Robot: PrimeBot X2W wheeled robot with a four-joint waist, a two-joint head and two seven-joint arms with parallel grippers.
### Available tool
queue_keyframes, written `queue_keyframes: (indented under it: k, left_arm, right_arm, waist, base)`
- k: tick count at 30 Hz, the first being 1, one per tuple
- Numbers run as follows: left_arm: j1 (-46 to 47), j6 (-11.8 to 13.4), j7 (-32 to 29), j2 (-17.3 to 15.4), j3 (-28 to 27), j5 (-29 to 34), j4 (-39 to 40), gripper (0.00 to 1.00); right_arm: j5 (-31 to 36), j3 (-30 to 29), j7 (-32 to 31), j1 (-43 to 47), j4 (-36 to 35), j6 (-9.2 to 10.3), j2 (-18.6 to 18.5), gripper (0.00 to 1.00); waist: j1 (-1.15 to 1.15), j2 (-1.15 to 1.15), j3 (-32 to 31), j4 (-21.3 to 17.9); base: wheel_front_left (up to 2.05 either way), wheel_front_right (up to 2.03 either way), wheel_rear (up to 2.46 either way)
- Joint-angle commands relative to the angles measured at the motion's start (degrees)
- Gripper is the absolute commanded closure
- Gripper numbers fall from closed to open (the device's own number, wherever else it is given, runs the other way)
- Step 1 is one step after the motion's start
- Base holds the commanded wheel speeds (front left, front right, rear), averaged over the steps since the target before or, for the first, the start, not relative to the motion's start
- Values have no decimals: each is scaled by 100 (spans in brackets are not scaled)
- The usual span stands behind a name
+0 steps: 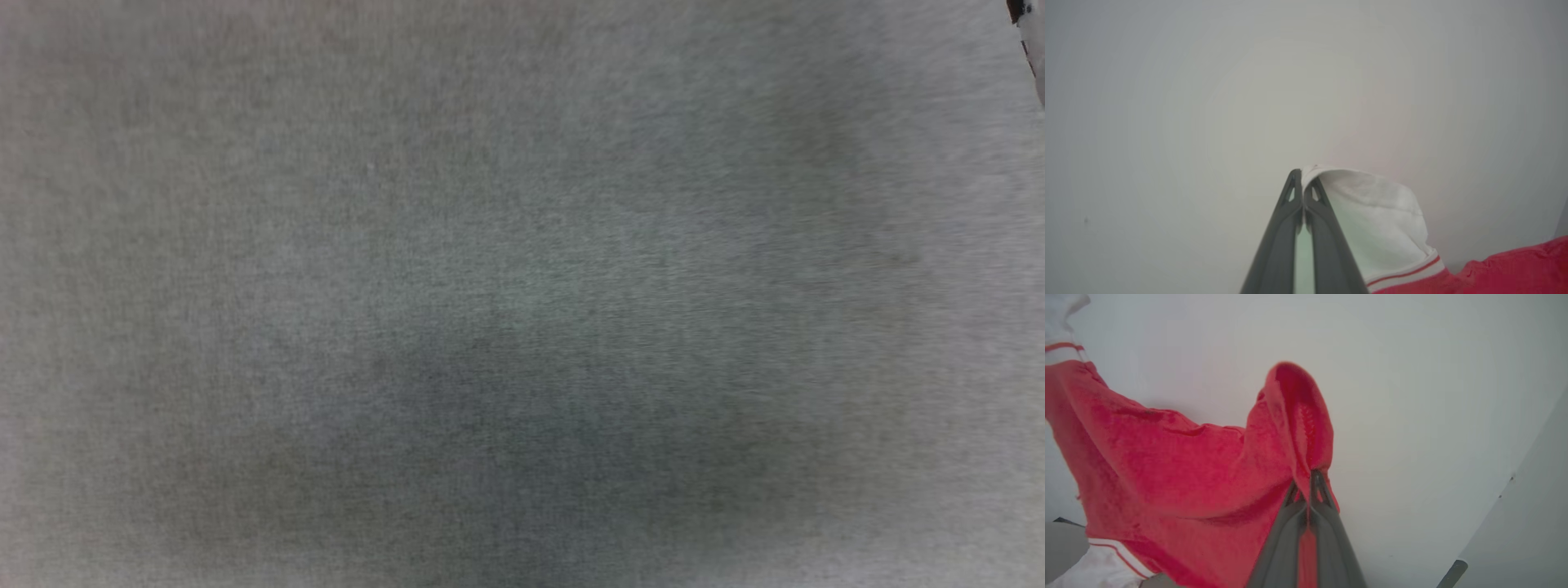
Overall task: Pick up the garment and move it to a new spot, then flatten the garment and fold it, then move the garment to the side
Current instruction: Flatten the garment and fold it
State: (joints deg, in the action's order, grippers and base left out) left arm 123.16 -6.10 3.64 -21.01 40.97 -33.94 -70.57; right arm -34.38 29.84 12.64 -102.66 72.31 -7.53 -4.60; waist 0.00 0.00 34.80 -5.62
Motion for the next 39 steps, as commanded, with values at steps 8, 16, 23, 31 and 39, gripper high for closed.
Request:
queue_keyframes:
  k: [8, 16, 23, 31, 39]
  left_arm:
    - [-766, -101, -132, 22, 19, -248, -215, 100]
    - [-1806, -142, -580, 49, 193, -509, -183, 100]
    - [-3015, -141, -874, -10, 464, -889, 387, 100]
    - [-4348, -141, -1103, -55, 662, -1284, 869, 100]
    - [-5996, -19, -1362, -210, 683, -1702, 1586, 100]
  right_arm:
    - [-4, 195, -186, 379, 46, 5, -56, 100]
    - [-441, 795, -673, 1268, -621, 5, -311, 100]
    - [-1167, 1518, -1149, 2282, -1607, 5, -1001, 100]
    - [-2038, 2033, -1441, 3525, -2604, 5, -1797, 100]
    - [-2793, 2308, -1425, 4984, -3724, 5, -2726, 100]
  waist:
    - [0, 0, -173, 367]
    - [0, 0, -1043, 455]
    - [0, 0, -1714, 636]
    - [0, 0, -2281, 830]
    - [0, 0, -2722, 981]
  base:
    - [0, 0, 0]
    - [0, 0, 0]
    - [0, 0, 0]
    - [0, 0, 0]
    - [0, 0, 0]
